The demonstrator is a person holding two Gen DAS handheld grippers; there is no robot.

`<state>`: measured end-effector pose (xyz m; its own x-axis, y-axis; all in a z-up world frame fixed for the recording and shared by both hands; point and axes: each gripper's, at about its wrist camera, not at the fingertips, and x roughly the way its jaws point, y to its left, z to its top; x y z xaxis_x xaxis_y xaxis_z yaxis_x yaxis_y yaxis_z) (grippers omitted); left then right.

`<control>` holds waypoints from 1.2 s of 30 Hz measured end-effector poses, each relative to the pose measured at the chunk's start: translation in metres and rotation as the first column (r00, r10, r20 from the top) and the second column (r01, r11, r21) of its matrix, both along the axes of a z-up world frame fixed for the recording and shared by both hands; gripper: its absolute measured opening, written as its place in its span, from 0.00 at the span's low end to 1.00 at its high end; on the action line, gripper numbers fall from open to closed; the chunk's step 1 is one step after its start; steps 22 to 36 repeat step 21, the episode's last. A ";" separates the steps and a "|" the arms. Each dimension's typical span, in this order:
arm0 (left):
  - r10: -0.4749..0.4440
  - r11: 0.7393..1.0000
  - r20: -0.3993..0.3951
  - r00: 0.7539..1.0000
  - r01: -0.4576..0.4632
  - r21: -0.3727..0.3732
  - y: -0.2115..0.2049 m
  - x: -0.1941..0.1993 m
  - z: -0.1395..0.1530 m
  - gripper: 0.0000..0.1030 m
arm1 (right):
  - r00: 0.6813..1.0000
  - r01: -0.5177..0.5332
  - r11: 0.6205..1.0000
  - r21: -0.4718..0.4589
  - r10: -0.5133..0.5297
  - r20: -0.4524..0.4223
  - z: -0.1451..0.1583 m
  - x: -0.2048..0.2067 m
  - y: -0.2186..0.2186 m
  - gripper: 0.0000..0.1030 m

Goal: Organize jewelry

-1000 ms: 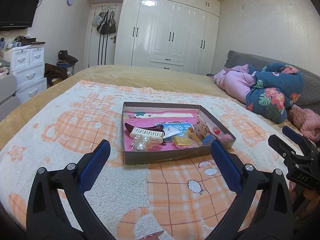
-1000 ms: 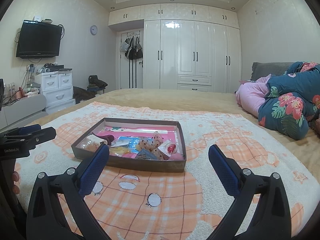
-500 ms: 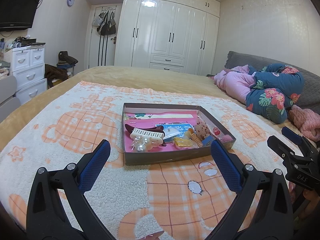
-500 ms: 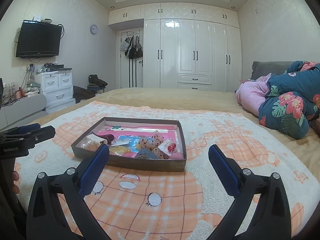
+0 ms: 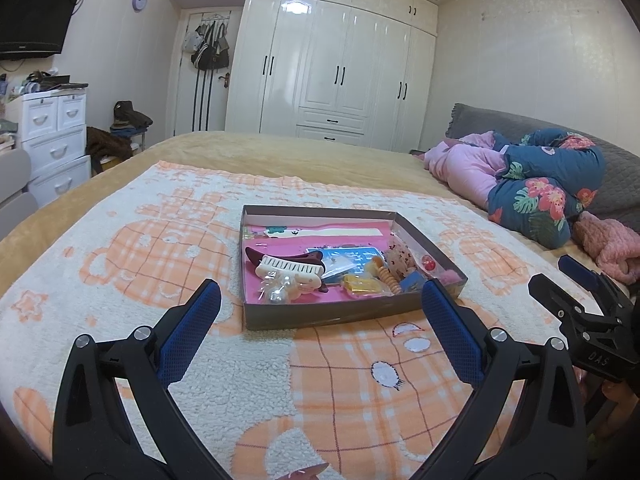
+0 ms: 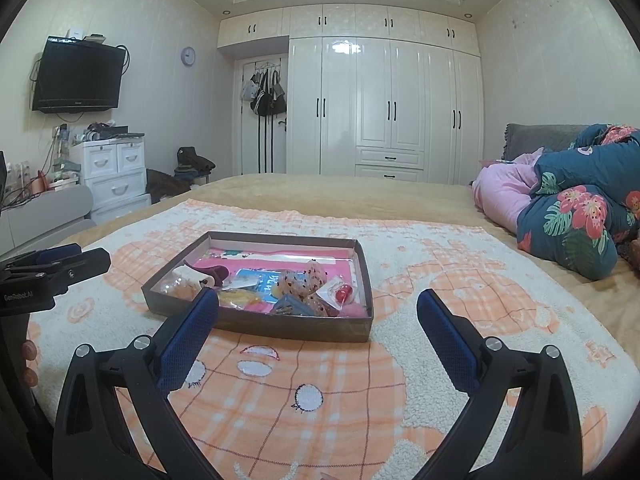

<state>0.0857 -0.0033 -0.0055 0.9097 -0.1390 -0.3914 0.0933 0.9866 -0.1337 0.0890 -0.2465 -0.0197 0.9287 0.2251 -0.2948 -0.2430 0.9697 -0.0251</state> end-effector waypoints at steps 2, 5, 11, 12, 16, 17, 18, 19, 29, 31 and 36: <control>0.008 1.000 -0.003 1.000 -0.008 0.010 -0.002 0.000 0.000 0.89 | 1.000 0.001 1.000 -0.001 -0.001 0.001 -0.001 -0.001 0.000 0.94; 0.008 1.000 -0.009 1.000 -0.008 -0.006 -0.001 0.000 -0.001 0.89 | 1.000 0.002 1.000 0.001 -0.002 0.002 -0.001 -0.001 0.000 0.94; 0.046 0.999 -0.001 0.999 -0.046 -0.014 0.007 0.001 0.000 0.89 | 1.000 0.023 1.000 0.005 -0.023 -0.013 -0.004 0.006 -0.007 0.94; 0.056 0.998 -0.006 0.998 -0.056 -0.023 0.012 0.004 -0.001 0.89 | 0.999 0.042 0.999 0.021 -0.041 -0.028 -0.005 0.012 -0.013 0.94; 0.160 0.987 -0.082 0.984 -0.161 -0.015 0.051 0.034 -0.009 0.89 | 0.969 0.193 0.980 0.048 -0.183 -0.169 -0.012 0.066 -0.056 0.94; 0.213 0.977 -0.105 0.971 -0.214 0.003 0.069 0.048 -0.012 0.89 | 0.940 0.260 0.966 0.010 -0.250 -0.233 -0.019 0.090 -0.071 0.94; 0.249 0.969 -0.124 0.961 -0.248 0.021 0.084 0.060 -0.015 0.89 | 0.909 0.316 0.948 -0.027 -0.311 -0.276 -0.025 0.109 -0.084 0.94; 0.310 0.951 -0.155 0.938 -0.306 0.051 0.106 0.079 -0.020 0.89 | 0.856 0.379 0.921 -0.090 -0.386 -0.345 -0.036 0.138 -0.104 0.94; 0.370 0.929 -0.212 0.905 -0.364 0.068 0.138 0.109 -0.031 0.89 | 0.807 0.413 0.900 -0.137 -0.432 -0.403 -0.047 0.162 -0.122 0.94; 0.370 0.929 -0.212 0.905 -0.364 0.068 0.138 0.109 -0.031 0.89 | 0.807 0.413 0.900 -0.137 -0.432 -0.403 -0.047 0.162 -0.122 0.94; 0.370 0.929 -0.212 0.905 -0.364 0.068 0.138 0.109 -0.031 0.89 | 0.807 0.413 0.900 -0.137 -0.432 -0.403 -0.047 0.162 -0.122 0.94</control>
